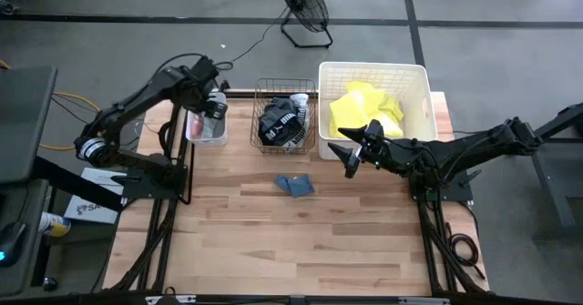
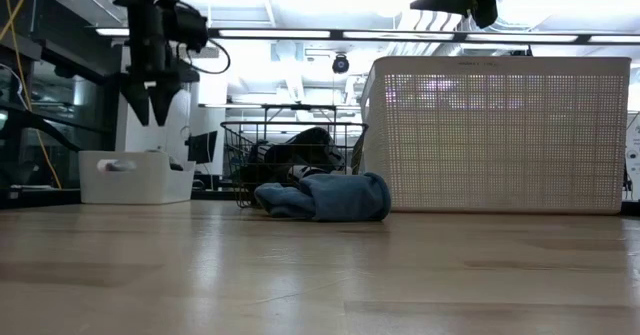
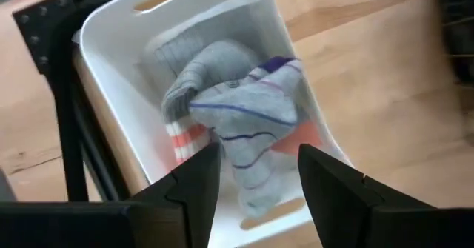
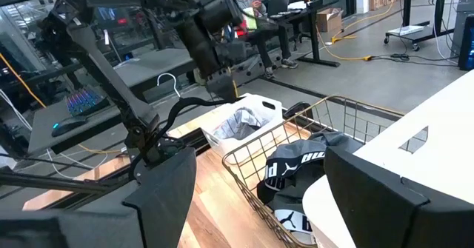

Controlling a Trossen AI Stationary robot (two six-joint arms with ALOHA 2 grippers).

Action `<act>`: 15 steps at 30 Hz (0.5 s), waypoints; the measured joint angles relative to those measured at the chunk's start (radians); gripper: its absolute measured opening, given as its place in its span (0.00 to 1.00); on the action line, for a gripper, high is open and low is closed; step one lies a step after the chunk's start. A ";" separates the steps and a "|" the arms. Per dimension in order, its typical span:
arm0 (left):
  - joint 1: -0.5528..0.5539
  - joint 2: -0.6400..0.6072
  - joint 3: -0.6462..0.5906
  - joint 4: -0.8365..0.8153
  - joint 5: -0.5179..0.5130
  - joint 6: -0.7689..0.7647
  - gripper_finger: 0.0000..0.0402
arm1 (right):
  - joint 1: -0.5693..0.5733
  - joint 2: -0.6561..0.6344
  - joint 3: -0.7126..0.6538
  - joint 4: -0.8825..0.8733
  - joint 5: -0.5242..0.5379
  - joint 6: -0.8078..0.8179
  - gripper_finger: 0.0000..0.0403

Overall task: Pick & Place Cloths
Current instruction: Put the blue sock into the left white bin

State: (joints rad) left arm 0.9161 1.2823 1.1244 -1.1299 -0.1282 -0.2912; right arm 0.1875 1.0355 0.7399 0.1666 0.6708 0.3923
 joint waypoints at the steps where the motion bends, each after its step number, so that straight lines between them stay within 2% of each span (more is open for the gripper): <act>1: 0.000 0.000 0.017 -0.007 0.021 0.010 0.45 | 0.000 0.000 0.000 0.000 0.000 0.000 0.72; 5: 0.000 -0.025 0.064 0.037 0.205 0.124 0.43 | 0.000 0.000 0.000 -0.005 -0.009 0.000 0.72; 10: -0.004 -0.097 0.069 0.141 0.494 0.272 0.34 | 0.000 0.000 0.000 -0.028 -0.024 0.002 0.72; 12: -0.019 -0.129 0.069 0.161 0.537 0.294 0.28 | 0.000 0.000 0.000 -0.044 -0.027 0.020 0.72; 15: -0.052 -0.178 0.069 0.175 0.542 0.340 0.17 | 0.000 0.000 0.000 -0.063 -0.030 0.038 0.72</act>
State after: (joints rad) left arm 0.8640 1.1044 1.1934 -0.9553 0.4136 0.0487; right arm 0.1879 1.0355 0.7399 0.1034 0.6404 0.4302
